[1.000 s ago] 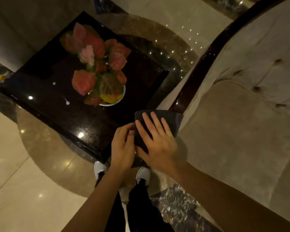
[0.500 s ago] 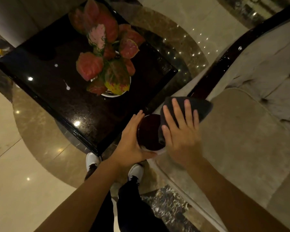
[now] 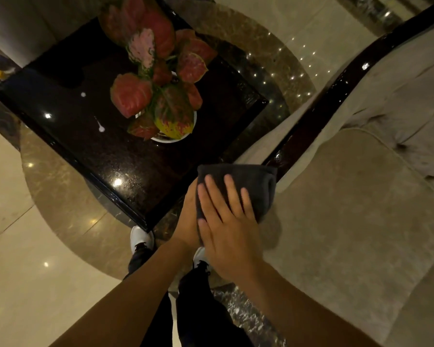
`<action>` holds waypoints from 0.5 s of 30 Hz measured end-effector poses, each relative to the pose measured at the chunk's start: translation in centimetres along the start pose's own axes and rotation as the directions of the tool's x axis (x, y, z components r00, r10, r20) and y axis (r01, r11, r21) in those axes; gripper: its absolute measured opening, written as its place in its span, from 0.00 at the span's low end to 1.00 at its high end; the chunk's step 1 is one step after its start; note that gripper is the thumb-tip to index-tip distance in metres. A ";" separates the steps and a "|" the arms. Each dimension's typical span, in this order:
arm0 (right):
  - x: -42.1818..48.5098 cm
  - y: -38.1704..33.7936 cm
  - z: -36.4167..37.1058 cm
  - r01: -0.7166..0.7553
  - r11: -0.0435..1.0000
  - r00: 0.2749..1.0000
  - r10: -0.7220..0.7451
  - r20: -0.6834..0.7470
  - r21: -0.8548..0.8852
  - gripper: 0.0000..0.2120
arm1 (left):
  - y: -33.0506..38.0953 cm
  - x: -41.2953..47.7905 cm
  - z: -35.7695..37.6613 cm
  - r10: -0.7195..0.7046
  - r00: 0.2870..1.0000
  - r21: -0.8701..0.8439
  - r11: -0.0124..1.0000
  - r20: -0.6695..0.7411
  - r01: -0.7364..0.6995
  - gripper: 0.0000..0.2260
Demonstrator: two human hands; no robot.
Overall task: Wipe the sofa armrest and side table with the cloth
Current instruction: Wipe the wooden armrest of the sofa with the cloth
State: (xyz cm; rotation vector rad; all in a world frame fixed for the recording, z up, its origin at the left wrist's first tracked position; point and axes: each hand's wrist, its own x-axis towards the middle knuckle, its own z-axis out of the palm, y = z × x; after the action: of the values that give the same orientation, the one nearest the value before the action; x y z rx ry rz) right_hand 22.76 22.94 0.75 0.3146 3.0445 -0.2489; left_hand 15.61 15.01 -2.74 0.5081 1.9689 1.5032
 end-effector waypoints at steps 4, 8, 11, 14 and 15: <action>0.2 7.8 -2.3 -0.007 0.998 0.998 0.003 -0.061 -0.061 0.25 | -0.1 0.8 0.1 0.055 0.998 0.078 0.995 -0.018 -0.054 0.43; 0.6 0.8 -0.4 -0.357 0.934 0.930 0.358 -0.084 0.033 0.28 | 0.2 0.8 -0.2 0.074 0.997 0.072 0.995 -0.039 -0.071 0.30; -1.1 1.6 -0.4 0.058 0.998 0.998 -0.057 0.018 -0.038 0.28 | 0.0 0.4 -0.1 0.026 0.998 -0.017 1.000 -0.064 -0.027 0.24; -0.2 8.4 -2.3 0.120 0.980 0.992 -0.123 -0.010 -0.161 0.26 | -0.7 0.6 0.3 0.072 0.996 0.042 0.997 -0.056 -0.070 0.41; 0.3 8.6 -2.5 -0.028 0.989 0.997 0.017 -0.077 -0.145 0.26 | -0.8 0.9 0.3 0.061 0.998 0.054 0.997 -0.036 -0.059 0.44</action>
State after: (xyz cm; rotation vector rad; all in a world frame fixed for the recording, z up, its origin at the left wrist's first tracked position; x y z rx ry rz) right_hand 24.13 31.76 1.85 0.3565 3.1090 -0.0120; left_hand 15.17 15.54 -3.79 0.5701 2.0431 1.5107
